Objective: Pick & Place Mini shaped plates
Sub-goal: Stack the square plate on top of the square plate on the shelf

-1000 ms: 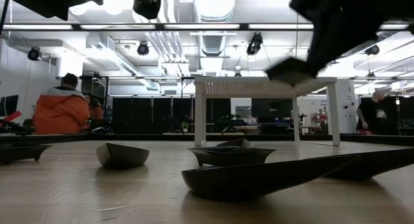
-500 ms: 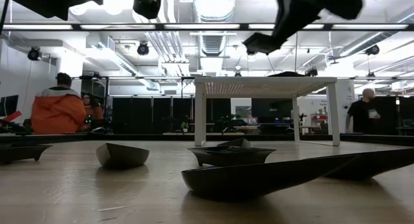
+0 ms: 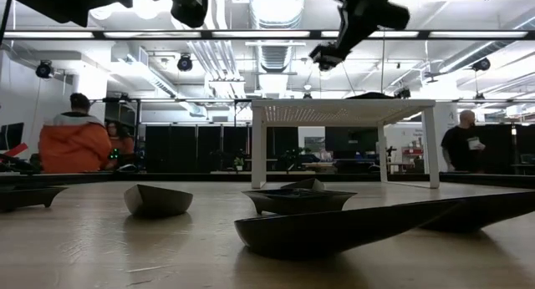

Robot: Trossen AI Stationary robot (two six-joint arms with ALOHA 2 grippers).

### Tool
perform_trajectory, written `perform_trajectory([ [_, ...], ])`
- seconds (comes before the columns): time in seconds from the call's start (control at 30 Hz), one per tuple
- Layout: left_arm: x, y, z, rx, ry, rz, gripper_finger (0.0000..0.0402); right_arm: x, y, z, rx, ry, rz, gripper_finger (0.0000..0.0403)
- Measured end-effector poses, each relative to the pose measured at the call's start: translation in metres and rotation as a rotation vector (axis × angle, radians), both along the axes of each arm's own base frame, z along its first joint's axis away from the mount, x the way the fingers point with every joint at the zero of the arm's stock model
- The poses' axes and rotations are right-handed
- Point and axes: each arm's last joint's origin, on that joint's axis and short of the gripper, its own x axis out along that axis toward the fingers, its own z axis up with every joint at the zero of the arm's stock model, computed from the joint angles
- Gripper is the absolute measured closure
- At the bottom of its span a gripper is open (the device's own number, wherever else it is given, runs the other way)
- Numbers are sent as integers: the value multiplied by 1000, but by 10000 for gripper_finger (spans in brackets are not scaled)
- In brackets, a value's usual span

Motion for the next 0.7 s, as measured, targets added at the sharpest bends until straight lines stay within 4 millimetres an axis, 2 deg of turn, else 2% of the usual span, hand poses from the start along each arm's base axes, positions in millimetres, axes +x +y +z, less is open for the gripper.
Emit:
perform_trajectory([
  [0.33,0,0,1,-4,-12,0,250,5,-49,-1,14,3,-51,394],
  [0.43,0,0,1,-5,-13,0,250,4,-58,-3,69,-8,-56,394],
  [0.7,0,0,2,-13,-13,-1,250,5,-79,-4,66,-56,-116,394],
])
